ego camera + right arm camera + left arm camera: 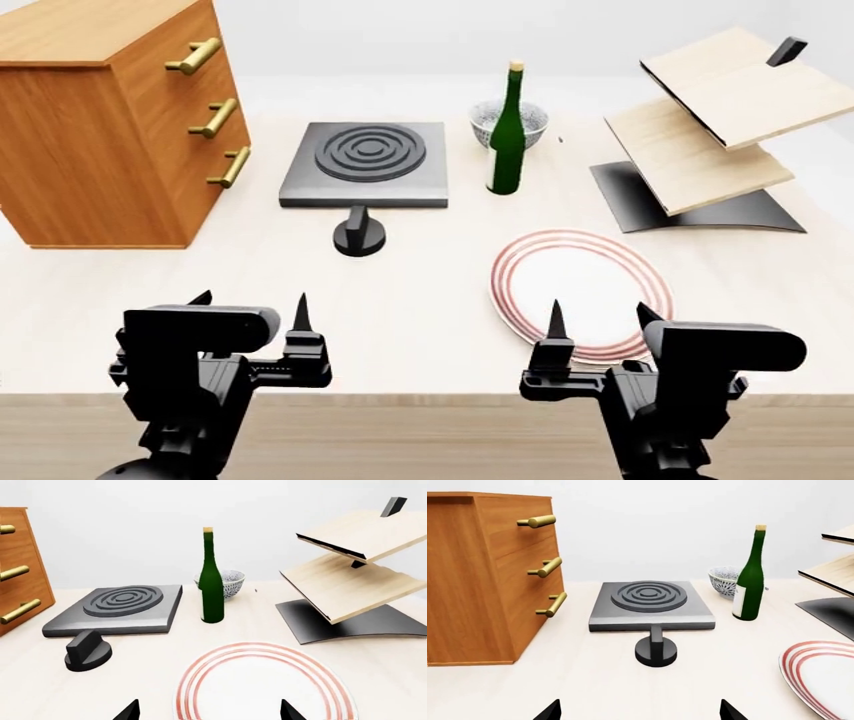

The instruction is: Turn on the stove.

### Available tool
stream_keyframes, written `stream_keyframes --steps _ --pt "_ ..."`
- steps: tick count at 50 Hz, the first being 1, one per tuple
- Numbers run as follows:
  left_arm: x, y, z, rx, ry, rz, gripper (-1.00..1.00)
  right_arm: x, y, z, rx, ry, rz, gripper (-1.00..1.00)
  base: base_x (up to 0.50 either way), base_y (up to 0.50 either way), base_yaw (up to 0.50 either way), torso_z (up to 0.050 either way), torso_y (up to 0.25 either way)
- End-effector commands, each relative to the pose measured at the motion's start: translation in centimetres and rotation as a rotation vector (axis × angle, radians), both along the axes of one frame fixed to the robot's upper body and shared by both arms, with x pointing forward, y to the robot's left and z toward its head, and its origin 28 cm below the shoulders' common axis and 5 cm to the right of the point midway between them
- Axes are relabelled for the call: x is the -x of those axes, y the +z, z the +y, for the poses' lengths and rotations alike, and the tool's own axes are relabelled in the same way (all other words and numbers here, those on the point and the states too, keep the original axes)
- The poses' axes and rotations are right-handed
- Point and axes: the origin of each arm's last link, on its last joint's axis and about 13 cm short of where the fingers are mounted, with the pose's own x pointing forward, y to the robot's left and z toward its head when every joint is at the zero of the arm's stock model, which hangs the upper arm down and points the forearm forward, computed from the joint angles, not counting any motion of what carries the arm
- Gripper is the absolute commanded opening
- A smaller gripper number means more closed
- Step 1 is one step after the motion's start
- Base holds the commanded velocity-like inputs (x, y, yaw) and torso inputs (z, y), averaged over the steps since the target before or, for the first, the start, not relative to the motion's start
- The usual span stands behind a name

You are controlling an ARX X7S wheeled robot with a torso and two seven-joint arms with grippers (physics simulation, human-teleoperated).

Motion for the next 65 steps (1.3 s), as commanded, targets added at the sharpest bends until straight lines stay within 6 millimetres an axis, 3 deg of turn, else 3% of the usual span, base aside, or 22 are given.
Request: stream_keyframes --steps 1,31,41,48,54,55,59,60,61,65 --pt "0.2 0.3 0.0 0.005 -0.003 -0.004 1.0 0.2 0.2 0.0 -0.028 0.014 -0.01 1.0 0.5 0.0 0.0 0.0 0.0" --pt "0.3 -0.2 0.0 0.011 -0.009 0.003 1.0 0.2 -0.1 0.1 -0.011 0.014 0.004 1.0 0.5 0.0 0.0 0.0 0.001" --pt "-0.6 -0.8 0.3 -0.004 0.013 0.002 1.0 0.2 -0.3 0.1 0.01 0.002 0.002 1.0 0.04 0.0 0.0 0.0 0.0" --pt "-3.8 -3.6 1.1 -0.089 0.073 -0.018 1.0 0.2 -0.4 0.0 0.014 0.003 0.005 1.0 0.0 0.0 0.0 0.0 0.0" --pt "-4.3 -5.5 1.4 -0.118 0.067 -0.038 1.0 0.2 -0.3 0.0 0.013 -0.003 0.005 1.0 0.0 0.0 0.0 0.0 0.0" --pt "-5.3 -6.9 1.8 -0.126 0.089 -0.025 1.0 0.4 -0.4 0.1 0.016 0.002 0.002 1.0 0.0 0.0 0.0 0.0 0.0" --pt "-5.9 -8.2 2.0 -0.146 0.109 -0.013 1.0 0.2 -0.4 0.1 0.021 -0.001 0.009 1.0 0.0 0.0 0.0 0.0 0.0" --pt "-7.1 -9.3 2.3 -0.142 0.159 -0.054 1.0 0.2 -0.6 0.0 0.012 0.0 0.011 1.0 0.0 0.0 0.0 0.0 0.0" --pt "-7.0 -11.1 2.6 -0.15 0.167 0.026 1.0 0.2 -0.6 0.0 0.011 0.0 0.012 1.0 0.0 0.0 0.0 0.0 0.0" --pt "-6.9 -11.4 2.4 -0.151 0.161 0.032 1.0 0.3 -0.6 0.0 0.011 -0.001 0.011 1.0 0.0 0.0 0.0 0.0 0.0"
